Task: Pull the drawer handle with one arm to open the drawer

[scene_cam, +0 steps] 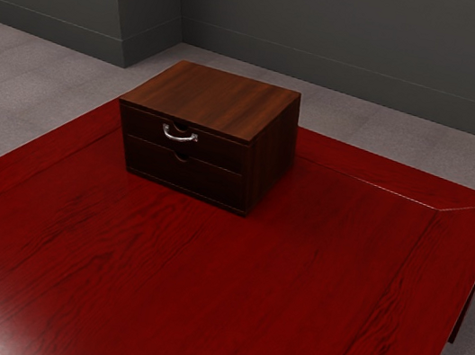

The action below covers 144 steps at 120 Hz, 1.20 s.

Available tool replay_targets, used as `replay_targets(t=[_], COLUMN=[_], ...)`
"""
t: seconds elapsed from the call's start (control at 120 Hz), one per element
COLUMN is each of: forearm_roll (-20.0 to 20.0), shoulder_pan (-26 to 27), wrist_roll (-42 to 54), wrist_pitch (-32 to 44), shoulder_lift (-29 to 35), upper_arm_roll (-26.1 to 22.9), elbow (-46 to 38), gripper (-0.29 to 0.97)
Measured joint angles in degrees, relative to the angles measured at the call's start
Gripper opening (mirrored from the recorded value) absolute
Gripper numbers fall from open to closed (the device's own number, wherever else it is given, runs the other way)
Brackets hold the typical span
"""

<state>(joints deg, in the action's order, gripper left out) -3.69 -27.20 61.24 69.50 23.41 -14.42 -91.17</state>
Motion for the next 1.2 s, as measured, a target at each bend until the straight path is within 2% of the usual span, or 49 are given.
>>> replay_targets(t=[0.167,0.25,0.35,0.5,0.6,0.742,0.842,1.2], forearm_roll=[-0.2,-0.2,0.5,0.8,0.6,0.6,0.6,1.5], shoulder_pan=[0.5,0.9,1.1,6.9,11.5,14.9,16.7,17.0], wrist_roll=[3.4,4.7,6.1,8.0,9.0,10.3,11.1,18.0], wrist_pitch=[0.2,0.3,0.5,1.0,2.3,7.3,11.8,28.6], shoulder_lift=[0.0,-0.2,-0.5,0.8,2.5,6.9,7.6,6.7], upper_arm_roll=[-1.3,-5.7,-8.1,-10.8,-10.8,-10.5,-10.4,-10.4], elbow=[0.4,1.1,1.2,0.1,-4.6,-15.7,-21.7,-30.1], gripper=[0.68,0.68,0.68,0.68,0.68,0.68,0.68,0.68])
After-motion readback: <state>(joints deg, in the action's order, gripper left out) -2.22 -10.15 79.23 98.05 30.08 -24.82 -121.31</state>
